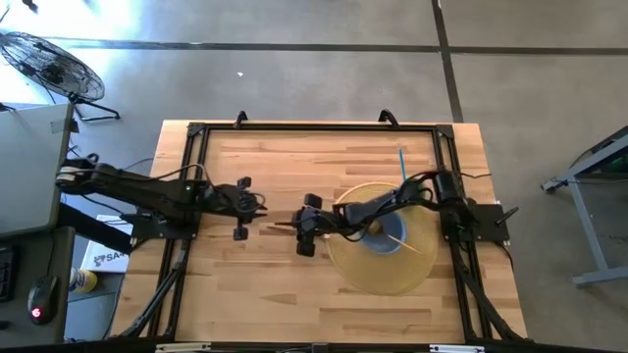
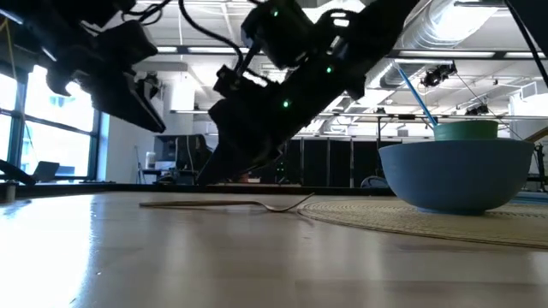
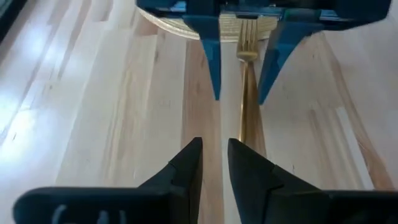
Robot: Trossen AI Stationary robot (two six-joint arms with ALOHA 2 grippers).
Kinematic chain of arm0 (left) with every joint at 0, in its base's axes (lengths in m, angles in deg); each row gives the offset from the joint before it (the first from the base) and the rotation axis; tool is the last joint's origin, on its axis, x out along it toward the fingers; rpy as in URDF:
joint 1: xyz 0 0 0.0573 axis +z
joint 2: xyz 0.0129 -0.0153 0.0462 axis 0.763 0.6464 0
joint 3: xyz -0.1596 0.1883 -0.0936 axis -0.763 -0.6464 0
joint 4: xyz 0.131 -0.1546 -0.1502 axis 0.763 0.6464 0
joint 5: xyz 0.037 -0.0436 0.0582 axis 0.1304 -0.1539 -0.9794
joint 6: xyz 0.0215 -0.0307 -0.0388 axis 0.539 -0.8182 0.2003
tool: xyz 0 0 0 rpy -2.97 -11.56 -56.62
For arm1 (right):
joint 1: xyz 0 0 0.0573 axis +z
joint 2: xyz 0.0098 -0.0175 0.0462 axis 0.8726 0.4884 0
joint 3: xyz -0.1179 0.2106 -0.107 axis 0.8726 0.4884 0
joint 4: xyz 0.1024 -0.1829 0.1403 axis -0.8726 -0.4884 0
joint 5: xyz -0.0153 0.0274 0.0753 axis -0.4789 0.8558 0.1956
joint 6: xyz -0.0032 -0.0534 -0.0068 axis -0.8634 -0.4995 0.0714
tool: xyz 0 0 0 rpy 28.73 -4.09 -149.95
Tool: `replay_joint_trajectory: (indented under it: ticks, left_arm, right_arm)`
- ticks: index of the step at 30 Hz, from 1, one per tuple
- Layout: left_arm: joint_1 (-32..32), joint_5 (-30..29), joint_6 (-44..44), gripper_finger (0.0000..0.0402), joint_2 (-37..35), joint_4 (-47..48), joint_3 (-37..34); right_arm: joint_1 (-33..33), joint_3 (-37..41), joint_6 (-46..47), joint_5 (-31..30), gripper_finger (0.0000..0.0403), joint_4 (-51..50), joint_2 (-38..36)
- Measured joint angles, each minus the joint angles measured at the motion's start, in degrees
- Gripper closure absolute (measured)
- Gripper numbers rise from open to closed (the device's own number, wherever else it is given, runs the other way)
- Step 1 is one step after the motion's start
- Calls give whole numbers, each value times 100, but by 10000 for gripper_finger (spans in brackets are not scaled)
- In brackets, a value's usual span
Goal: Pick & Place Utensil
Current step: Put the gold fork into the blue bowl
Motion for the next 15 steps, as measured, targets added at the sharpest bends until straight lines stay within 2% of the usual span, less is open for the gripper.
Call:
replay_joint_trajectory:
  ticks: [6,15]
  left_arm:
    - [2,-89,-2,335,-648,-203,-429]
    - [0,-67,-108,335,-771,-309,-473]
  right_arm:
    - [-162,-79,5,469,238,299,361]
    - [-190,-328,5,587,285,143,622]
